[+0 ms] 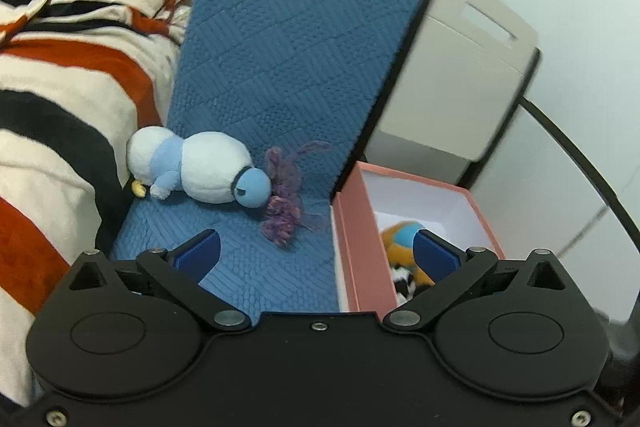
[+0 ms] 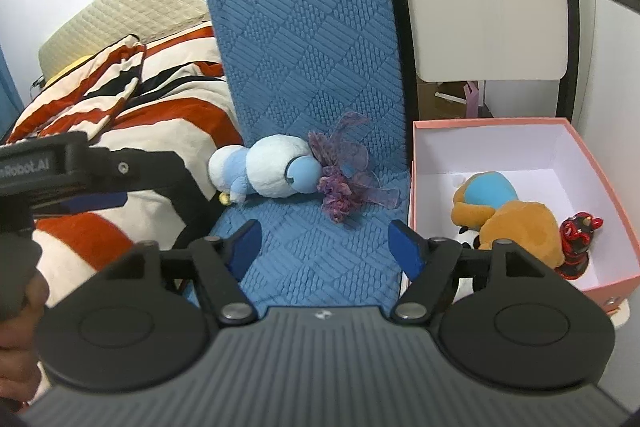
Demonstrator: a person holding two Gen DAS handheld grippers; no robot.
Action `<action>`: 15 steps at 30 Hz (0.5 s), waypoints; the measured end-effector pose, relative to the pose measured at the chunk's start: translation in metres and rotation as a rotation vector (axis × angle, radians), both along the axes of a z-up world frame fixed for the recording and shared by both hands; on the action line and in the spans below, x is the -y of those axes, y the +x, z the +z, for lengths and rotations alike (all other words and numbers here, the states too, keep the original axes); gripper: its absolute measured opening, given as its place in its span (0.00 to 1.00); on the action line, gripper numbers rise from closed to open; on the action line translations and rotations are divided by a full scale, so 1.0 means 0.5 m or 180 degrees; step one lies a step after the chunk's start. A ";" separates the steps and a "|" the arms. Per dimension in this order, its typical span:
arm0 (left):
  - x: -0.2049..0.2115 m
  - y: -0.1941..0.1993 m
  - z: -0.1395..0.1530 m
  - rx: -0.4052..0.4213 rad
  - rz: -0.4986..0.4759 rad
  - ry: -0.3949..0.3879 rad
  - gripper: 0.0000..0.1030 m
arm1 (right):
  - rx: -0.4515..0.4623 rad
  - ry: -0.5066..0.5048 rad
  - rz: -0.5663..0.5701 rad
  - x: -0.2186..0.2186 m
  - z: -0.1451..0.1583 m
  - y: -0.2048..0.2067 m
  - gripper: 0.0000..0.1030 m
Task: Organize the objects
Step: 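Open both grippers and withdraw them toward the white-blue penguin and ribbon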
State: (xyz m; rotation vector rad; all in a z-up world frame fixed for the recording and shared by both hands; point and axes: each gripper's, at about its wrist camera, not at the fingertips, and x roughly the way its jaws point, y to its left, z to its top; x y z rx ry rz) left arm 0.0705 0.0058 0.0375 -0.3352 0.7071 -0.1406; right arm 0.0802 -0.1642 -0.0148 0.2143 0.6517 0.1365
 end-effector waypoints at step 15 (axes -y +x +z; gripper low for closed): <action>-0.058 0.201 -0.161 -0.0061 0.0383 -0.0149 1.00 | -0.0127 -0.0049 0.0046 -0.024 -0.153 0.145 0.82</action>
